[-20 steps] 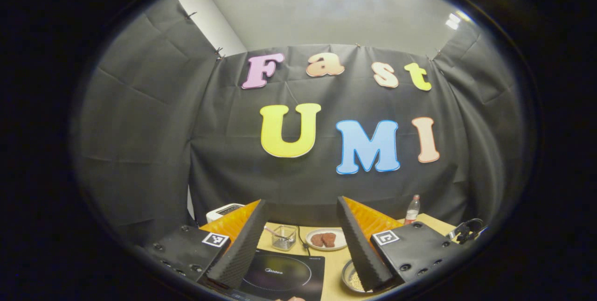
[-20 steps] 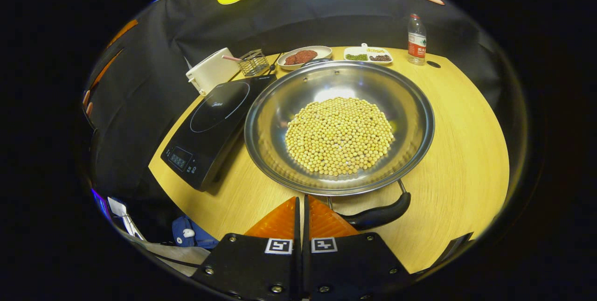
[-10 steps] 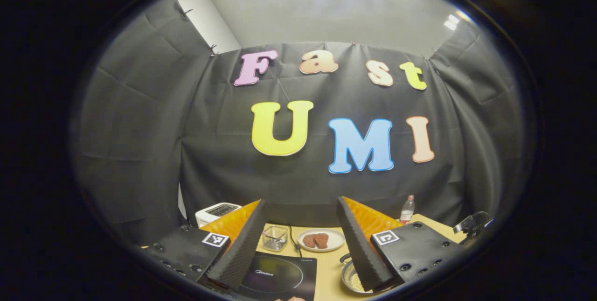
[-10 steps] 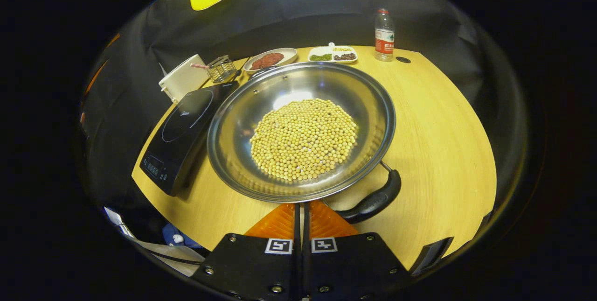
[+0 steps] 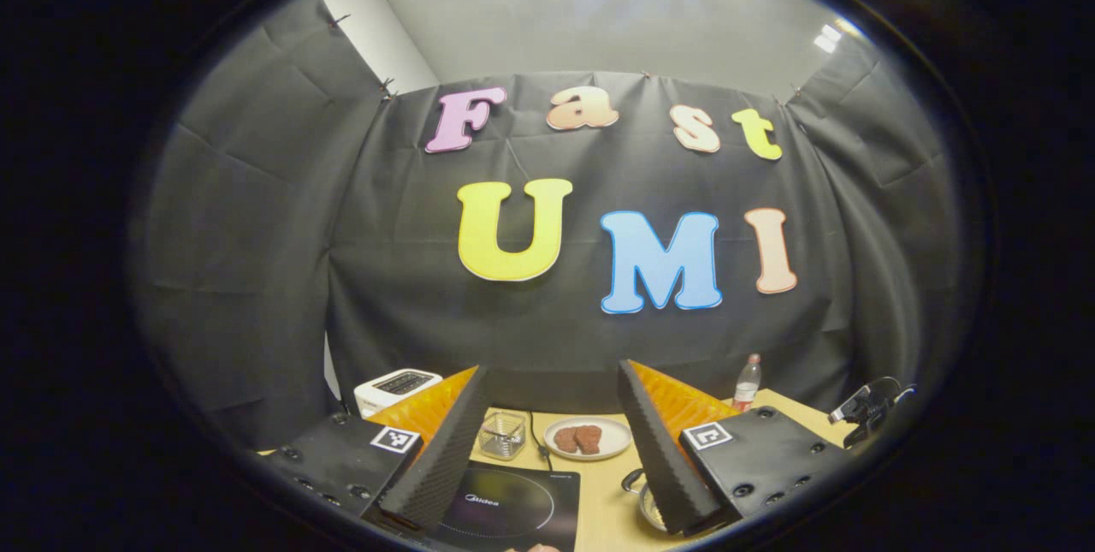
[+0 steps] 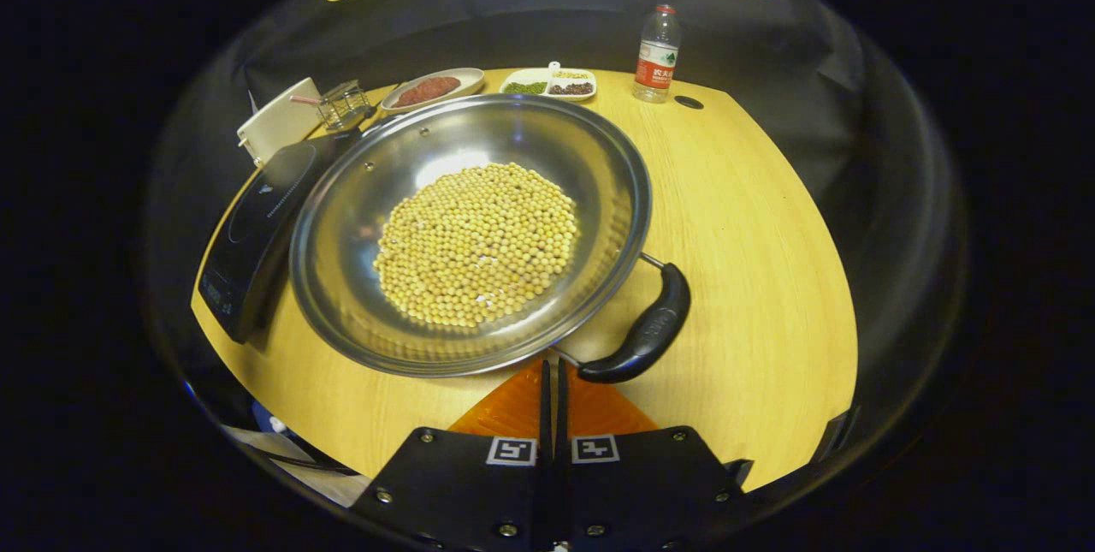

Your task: First push the handle of the pot to place it horizontally, then grasp the pot with both hands and set it on the induction cooktop.

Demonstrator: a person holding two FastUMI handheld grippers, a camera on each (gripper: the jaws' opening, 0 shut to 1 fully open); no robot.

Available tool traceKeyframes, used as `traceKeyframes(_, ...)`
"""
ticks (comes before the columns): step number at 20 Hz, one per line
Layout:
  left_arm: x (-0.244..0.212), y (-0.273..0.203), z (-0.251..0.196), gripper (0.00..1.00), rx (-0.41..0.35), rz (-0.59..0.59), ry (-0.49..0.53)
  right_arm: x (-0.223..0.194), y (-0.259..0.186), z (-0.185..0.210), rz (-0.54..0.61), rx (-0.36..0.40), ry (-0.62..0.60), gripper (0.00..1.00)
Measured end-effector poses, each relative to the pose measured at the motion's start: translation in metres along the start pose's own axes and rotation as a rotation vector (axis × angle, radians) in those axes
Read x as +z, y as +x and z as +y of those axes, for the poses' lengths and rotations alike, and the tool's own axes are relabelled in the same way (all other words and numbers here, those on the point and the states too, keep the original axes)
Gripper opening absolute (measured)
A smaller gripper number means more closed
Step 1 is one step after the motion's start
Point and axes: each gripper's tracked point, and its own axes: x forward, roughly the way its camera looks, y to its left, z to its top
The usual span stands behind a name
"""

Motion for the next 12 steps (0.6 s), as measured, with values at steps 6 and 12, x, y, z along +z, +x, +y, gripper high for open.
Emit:
traceKeyframes(6,-0.003,-0.003,0.009,0.96,0.025,0.008,0.002,0.007,0.008,-0.017,0.010,-0.025,0.035,0.01)
traceKeyframes(12,-0.005,-0.009,0.017,0.96,0.052,0.013,0.008,0.023,0.018,-0.032,0.000,-0.064,0.004,0.01)
